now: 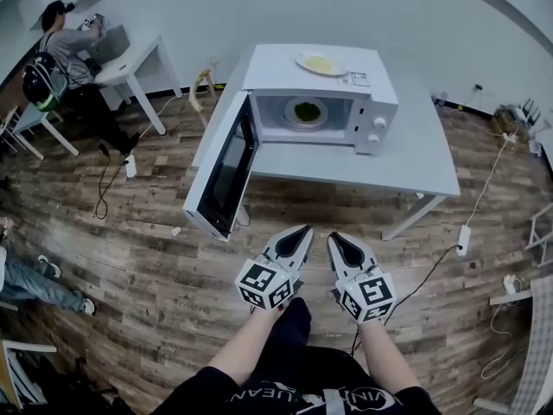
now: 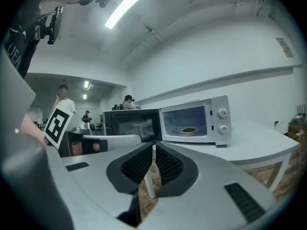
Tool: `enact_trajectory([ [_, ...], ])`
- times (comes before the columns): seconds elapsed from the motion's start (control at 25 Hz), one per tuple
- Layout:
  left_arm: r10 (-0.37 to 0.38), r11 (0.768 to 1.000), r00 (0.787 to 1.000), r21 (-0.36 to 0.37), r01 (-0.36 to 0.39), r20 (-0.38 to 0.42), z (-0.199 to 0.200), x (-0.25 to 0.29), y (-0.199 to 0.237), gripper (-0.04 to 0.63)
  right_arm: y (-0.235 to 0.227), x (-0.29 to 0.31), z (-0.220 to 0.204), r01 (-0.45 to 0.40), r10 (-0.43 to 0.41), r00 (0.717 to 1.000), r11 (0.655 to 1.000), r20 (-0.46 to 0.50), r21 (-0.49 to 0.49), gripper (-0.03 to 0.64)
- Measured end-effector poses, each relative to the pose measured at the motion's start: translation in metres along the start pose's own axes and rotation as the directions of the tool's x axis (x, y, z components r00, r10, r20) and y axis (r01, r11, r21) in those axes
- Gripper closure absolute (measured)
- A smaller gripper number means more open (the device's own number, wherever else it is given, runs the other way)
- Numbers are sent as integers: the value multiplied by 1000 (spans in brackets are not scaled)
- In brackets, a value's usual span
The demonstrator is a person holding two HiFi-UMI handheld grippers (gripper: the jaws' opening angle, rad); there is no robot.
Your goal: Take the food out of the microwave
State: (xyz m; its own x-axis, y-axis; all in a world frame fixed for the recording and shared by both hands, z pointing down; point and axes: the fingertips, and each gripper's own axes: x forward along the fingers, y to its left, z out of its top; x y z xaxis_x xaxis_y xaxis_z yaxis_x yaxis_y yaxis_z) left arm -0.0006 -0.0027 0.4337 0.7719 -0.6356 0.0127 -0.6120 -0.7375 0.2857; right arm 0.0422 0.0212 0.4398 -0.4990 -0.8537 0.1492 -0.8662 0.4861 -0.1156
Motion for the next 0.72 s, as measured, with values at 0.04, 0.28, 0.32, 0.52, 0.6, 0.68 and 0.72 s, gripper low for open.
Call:
enact_trajectory([
  [0.04,1,1000,1000,-1,-1,1,2,7,5,586,-5,6,2,-3,3,1000,1000,-3,-1,577],
  [0.28,4,1000,1000,-8,-4,-9,11,37,31,586,-29,42,10,-11,11,1000,1000,-13,15,577],
  [0.32,5,1000,1000,-10,-6,-13,11,41,36,586,-32,48,11,-13,13,1000,1000,-14,19,577],
  [0.52,7,1000,1000,-16,-7,-29,14,63,58,586,-46,75,12,-21,22,999,999,-26,32,577],
  [0.6,7,1000,1000,-16,-7,-29,13,70,64,586,-52,83,10,-22,23,999,999,-32,34,577],
  [0.68,8,1000,1000,-19,-9,-27,12,78,72,586,-60,91,8,-22,23,999,999,-34,36,577],
  [0.72,9,1000,1000,-21,-9,-28,11,83,76,586,-63,96,7,-21,22,999,999,-33,37,577],
])
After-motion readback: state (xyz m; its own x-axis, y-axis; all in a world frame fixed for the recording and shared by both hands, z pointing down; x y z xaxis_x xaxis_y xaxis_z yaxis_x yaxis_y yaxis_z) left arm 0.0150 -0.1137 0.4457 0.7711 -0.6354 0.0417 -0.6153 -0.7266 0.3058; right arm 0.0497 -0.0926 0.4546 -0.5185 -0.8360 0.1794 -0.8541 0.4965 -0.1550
